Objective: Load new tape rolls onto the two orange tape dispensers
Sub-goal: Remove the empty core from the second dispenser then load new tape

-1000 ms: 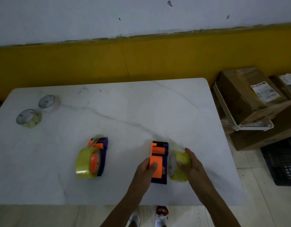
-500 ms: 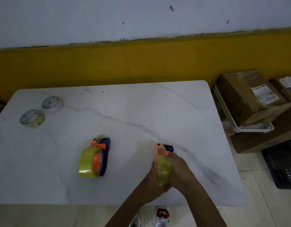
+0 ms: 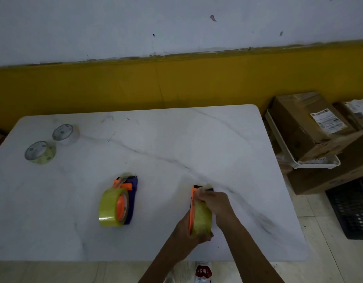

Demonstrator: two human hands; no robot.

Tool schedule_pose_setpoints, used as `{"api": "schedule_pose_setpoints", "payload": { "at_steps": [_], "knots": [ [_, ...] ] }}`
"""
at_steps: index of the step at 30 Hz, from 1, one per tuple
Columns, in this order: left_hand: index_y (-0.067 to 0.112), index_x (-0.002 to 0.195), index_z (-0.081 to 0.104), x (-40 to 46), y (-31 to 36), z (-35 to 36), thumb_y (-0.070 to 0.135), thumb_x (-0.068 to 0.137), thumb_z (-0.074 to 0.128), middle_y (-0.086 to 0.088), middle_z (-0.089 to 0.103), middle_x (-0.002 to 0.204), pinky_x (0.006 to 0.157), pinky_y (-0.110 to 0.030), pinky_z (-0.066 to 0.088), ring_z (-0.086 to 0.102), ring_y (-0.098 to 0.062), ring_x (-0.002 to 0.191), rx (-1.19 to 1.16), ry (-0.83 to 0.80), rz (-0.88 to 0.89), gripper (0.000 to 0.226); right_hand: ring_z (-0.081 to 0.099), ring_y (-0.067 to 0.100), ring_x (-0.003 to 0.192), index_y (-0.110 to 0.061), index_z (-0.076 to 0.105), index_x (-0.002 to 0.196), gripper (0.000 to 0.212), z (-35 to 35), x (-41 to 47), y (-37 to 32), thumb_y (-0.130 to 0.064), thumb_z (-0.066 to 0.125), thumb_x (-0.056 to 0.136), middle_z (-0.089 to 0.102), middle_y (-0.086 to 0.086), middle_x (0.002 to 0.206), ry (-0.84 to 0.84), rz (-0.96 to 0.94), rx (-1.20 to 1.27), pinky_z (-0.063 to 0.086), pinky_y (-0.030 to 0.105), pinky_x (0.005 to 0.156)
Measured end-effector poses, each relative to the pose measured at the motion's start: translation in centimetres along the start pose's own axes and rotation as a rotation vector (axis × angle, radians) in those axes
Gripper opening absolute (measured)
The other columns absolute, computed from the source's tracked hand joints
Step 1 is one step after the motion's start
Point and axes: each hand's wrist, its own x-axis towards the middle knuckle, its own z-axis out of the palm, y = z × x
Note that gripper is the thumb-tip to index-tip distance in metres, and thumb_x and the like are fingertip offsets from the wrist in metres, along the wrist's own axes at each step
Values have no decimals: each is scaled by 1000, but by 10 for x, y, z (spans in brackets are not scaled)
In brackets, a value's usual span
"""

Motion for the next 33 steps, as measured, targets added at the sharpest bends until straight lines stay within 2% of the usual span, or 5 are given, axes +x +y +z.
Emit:
{"api": "schedule_pose_setpoints", "payload": {
  "at_steps": [3,7,11,19,33],
  "knots": [
    [15,108,67,4,-7,3,32,62,86,-10,73,99,88,-45,58,72,-21,91,-39,5,-92,52,72,28,85,-22,76,74,10,-1,-8,-5,-30,72,78,77,10,86,81,-202,7,57,50,86],
    [30,93,60,3,1,1,21,66,84,9,68,86,65,-12,54,68,-4,79,-14,-14,-188,37,74,21,76,-19,73,75,19,-9,-23,-28,-38,74,78,77,4,75,44,-438,18,61,40,78],
    [23,93,67,2,2,0,20,66,83,2,73,87,69,-18,57,71,-7,79,-65,-6,-184,32,73,16,73,-10,68,77,20,-23,-27,-60,-29,71,84,75,5,75,71,-580,65,58,22,72],
    [6,102,66,3,16,0,45,90,54,-15,78,83,81,-38,61,76,-28,80,-206,16,-200,42,64,18,52,1,70,81,28,-33,32,-75,-26,72,85,70,17,70,94,-524,77,62,34,57],
    [16,71,60,-4,61,-7,22,94,54,17,66,43,45,-6,45,62,4,42,-147,25,-195,24,56,1,32,-8,68,76,10,-24,111,-24,-14,72,84,66,8,60,150,-461,-291,42,7,39]
  ]
}}
